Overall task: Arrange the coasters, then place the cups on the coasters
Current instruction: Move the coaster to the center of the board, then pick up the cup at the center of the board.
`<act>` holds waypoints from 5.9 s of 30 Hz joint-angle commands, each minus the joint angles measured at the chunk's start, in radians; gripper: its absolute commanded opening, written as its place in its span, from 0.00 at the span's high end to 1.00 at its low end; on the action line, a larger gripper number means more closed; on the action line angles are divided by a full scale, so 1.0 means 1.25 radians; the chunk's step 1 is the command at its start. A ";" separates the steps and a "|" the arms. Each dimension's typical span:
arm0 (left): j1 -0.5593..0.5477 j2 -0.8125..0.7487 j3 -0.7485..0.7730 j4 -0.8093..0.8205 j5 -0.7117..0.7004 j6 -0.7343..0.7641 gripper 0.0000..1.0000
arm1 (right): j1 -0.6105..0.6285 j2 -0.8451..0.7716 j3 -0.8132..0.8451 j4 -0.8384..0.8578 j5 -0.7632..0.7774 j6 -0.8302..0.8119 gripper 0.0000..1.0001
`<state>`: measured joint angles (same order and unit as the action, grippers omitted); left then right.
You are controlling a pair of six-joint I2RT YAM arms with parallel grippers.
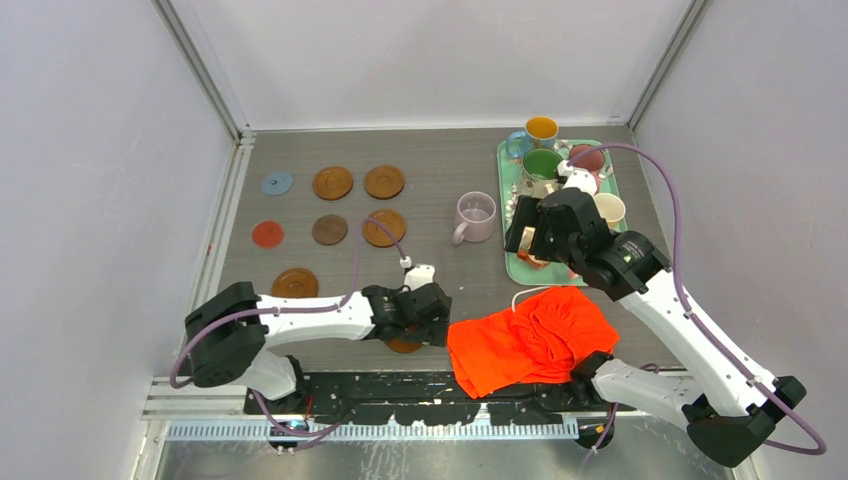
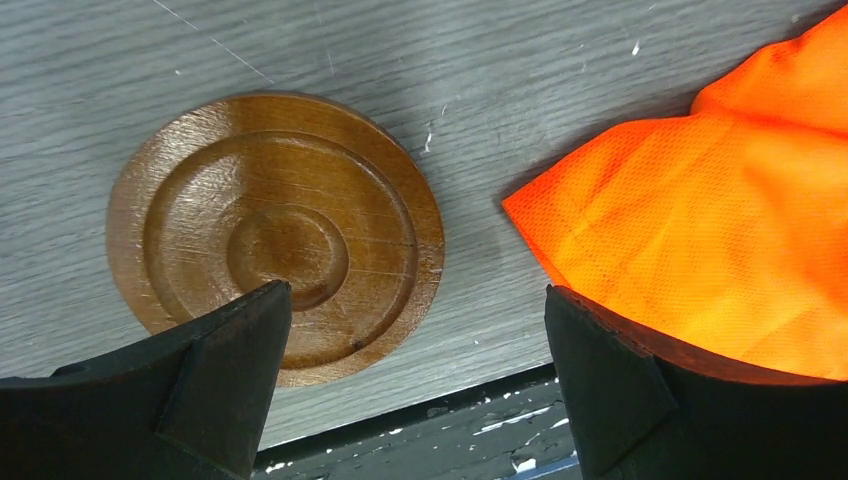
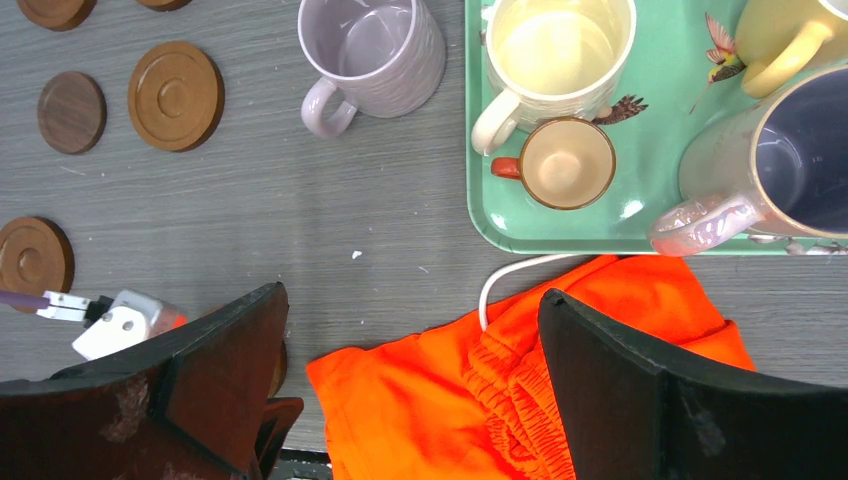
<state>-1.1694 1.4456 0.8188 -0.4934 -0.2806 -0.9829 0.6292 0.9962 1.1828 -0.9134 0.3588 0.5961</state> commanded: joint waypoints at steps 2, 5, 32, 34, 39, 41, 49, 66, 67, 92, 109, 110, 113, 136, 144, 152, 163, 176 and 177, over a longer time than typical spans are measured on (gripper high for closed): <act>-0.012 0.032 0.016 0.045 -0.009 -0.025 0.00 | 0.004 -0.021 -0.007 0.005 0.025 0.010 0.00; -0.012 0.041 0.021 0.049 -0.020 -0.022 0.00 | 0.004 -0.022 -0.009 0.003 0.028 0.010 0.00; 0.152 -0.009 -0.092 0.078 -0.063 -0.031 0.00 | 0.003 -0.015 -0.006 0.004 0.029 0.003 0.00; 0.181 -0.017 -0.095 0.079 -0.061 -0.016 0.00 | 0.004 -0.013 -0.005 0.004 0.028 0.002 0.00; 0.268 -0.032 -0.101 0.090 -0.042 0.019 0.00 | 0.003 -0.014 -0.001 0.000 0.028 0.001 0.00; 0.299 -0.035 -0.102 0.095 -0.034 0.031 0.00 | 0.004 -0.015 0.002 -0.002 0.028 -0.002 0.00; 0.409 -0.019 -0.095 0.114 0.008 0.080 0.00 | 0.004 -0.011 0.012 -0.007 0.026 -0.007 0.00; 0.504 -0.002 -0.086 0.112 0.037 0.121 0.00 | 0.003 -0.010 0.018 -0.009 0.025 -0.016 0.00; 0.505 -0.006 -0.087 0.110 0.035 0.121 0.00 | 0.004 -0.010 0.017 -0.009 0.026 -0.015 0.00; 0.527 -0.050 -0.102 0.080 0.025 0.133 0.00 | 0.004 -0.014 0.026 -0.019 0.033 -0.018 0.00; 0.529 -0.094 -0.021 0.047 0.084 0.194 0.00 | 0.004 -0.015 0.090 -0.057 0.053 -0.027 0.00; 0.529 -0.098 -0.014 0.044 0.094 0.198 0.00 | 0.004 -0.015 0.096 -0.060 0.055 -0.025 0.00; 0.530 -0.110 0.014 0.034 0.131 0.212 0.00 | 0.003 -0.017 0.118 -0.074 0.060 -0.018 0.00; 0.359 -0.062 0.208 0.038 0.288 0.336 0.00 | 0.004 0.025 0.270 -0.145 0.134 0.096 0.00; 0.337 0.062 0.290 0.054 0.264 0.362 0.00 | 0.001 0.080 0.263 -0.080 0.210 0.091 0.00; 0.318 0.174 0.387 0.036 0.254 0.452 0.00 | -0.056 0.051 0.181 0.028 0.170 0.069 0.00; 0.285 0.370 0.556 0.042 0.199 0.540 0.09 | -0.088 -0.014 0.157 0.036 0.093 -0.007 0.00; 0.261 0.523 0.736 -0.023 0.096 0.644 0.22 | -0.089 -0.047 0.182 0.035 0.075 -0.055 0.00; 0.260 0.531 0.745 -0.025 0.096 0.645 0.24 | -0.089 -0.041 0.195 0.032 0.070 -0.056 0.00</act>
<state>-0.8448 2.0789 1.6737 -0.4938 -0.1150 -0.2272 0.5213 0.9276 1.3727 -0.8978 0.4721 0.5583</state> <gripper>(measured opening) 0.784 0.996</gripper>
